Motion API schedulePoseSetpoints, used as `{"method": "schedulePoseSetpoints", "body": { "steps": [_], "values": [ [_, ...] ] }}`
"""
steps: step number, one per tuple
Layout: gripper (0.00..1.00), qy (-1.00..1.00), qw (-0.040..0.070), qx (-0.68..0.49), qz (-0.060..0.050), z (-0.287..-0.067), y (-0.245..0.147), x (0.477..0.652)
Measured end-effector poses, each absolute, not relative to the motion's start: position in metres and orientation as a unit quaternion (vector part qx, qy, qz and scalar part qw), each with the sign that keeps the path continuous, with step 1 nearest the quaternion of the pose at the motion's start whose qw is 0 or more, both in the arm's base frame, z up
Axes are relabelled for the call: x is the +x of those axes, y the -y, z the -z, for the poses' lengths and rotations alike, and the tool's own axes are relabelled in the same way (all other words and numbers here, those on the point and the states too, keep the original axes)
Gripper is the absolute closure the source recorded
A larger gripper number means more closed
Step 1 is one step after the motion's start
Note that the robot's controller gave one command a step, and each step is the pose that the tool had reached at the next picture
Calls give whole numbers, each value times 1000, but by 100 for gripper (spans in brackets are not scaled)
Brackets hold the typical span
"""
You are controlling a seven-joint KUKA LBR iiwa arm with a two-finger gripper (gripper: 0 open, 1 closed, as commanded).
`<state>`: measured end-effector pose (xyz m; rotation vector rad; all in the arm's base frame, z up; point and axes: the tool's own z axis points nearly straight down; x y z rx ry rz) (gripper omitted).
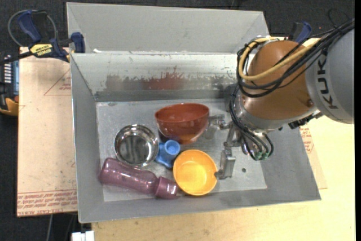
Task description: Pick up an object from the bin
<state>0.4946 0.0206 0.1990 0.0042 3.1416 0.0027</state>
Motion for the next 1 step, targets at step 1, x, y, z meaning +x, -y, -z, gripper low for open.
{"method": "schedulePoseSetpoints", "body": {
  "steps": [1],
  "values": [
    [0,-1000,0,1,-1,-199,-21,495]
  ]
}}
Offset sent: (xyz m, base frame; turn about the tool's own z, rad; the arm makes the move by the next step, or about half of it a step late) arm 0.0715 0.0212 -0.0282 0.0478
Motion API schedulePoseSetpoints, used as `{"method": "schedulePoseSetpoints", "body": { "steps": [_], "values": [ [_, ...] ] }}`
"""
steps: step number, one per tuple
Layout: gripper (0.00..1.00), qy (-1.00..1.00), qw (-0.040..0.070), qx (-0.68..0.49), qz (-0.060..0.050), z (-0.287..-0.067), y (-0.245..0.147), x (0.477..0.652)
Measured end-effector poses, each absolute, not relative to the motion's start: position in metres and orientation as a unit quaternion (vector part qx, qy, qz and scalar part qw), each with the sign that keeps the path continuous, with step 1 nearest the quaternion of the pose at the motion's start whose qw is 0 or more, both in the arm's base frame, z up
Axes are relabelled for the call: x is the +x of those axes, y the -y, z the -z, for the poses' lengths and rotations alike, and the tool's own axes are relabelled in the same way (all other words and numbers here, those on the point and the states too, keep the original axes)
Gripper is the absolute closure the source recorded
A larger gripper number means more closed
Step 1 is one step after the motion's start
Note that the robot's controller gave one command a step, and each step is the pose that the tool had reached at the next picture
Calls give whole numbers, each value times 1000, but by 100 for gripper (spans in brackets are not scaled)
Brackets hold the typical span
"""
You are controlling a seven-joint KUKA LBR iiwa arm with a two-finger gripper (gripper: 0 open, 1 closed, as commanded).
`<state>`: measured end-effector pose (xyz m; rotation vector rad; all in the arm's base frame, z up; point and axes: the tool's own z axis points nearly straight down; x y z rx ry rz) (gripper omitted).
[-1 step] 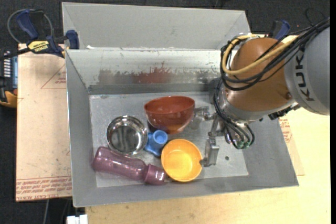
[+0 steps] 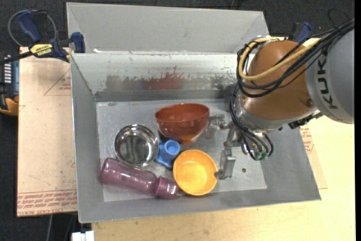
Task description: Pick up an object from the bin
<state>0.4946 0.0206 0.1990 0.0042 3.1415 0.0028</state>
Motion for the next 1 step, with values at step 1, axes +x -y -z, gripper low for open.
{"method": "schedulePoseSetpoints", "body": {
  "steps": [1],
  "values": [
    [0,-1000,1,12,-1,-189,-29,525]
  ]
}}
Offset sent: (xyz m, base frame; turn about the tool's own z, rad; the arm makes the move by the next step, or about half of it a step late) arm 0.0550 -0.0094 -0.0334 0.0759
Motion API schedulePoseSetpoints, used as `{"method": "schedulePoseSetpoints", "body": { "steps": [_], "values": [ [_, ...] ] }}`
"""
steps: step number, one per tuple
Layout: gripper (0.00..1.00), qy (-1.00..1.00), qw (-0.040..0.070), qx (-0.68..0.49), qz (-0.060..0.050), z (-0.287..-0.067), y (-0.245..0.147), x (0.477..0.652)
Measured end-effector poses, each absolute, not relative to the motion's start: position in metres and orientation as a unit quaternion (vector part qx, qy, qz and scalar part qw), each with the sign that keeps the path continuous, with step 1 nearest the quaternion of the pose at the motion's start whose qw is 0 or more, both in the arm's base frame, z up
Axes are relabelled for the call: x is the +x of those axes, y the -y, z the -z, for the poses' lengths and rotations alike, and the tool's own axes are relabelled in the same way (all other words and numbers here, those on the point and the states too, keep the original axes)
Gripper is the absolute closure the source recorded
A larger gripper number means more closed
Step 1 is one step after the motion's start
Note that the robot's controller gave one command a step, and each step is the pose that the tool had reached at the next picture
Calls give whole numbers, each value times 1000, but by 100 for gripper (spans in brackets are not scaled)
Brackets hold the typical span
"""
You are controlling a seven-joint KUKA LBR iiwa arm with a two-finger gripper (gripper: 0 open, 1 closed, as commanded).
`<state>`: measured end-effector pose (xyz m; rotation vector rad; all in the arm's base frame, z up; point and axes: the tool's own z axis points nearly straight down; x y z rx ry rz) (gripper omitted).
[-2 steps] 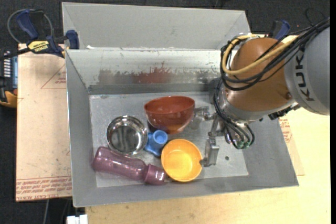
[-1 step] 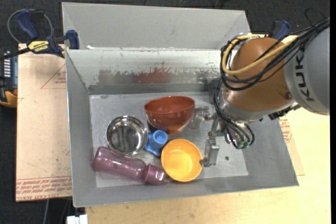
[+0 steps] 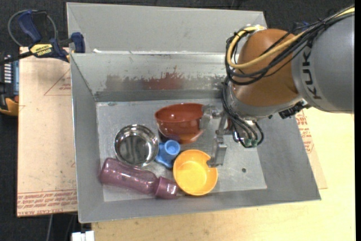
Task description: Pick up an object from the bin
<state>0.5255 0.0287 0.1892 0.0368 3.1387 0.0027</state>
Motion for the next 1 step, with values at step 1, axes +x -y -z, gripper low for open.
{"method": "schedulePoseSetpoints", "body": {
  "steps": [1],
  "values": [
    [0,-999,1,39,-1,-165,-11,550]
  ]
}}
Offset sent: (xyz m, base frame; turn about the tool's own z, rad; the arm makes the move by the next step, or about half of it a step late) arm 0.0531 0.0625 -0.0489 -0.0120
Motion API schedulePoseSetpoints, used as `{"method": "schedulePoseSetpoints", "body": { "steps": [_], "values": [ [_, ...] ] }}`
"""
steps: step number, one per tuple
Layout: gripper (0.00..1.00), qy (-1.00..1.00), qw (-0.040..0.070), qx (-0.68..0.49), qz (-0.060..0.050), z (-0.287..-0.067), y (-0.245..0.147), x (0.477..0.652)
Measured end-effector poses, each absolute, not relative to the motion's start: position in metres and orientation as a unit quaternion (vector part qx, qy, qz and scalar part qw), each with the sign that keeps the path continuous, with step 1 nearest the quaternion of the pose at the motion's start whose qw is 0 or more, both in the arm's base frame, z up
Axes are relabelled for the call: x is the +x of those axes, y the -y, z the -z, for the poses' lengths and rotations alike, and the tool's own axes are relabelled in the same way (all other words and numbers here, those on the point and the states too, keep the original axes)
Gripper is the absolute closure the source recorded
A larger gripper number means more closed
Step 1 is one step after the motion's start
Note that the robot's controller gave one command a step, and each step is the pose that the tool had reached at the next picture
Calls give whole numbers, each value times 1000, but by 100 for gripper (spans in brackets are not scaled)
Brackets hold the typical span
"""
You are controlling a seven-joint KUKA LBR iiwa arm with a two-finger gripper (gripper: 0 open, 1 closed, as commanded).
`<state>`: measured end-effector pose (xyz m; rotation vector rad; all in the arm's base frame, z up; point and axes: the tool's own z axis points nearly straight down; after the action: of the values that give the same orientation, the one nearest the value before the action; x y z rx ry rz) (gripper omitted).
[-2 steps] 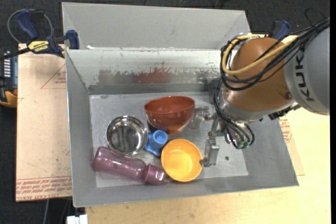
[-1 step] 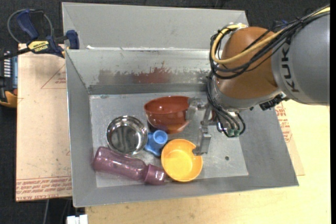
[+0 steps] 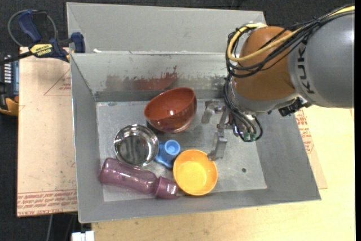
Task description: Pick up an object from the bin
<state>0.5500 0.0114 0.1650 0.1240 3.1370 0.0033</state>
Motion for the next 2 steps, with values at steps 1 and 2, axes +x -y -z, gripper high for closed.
{"method": "schedulePoseSetpoints", "body": {
  "steps": [1,2],
  "values": [
    [0,-1000,4,26,0,-154,-45,565],
    [0,-996,4,88,-2,-140,-41,575]
  ]
}}
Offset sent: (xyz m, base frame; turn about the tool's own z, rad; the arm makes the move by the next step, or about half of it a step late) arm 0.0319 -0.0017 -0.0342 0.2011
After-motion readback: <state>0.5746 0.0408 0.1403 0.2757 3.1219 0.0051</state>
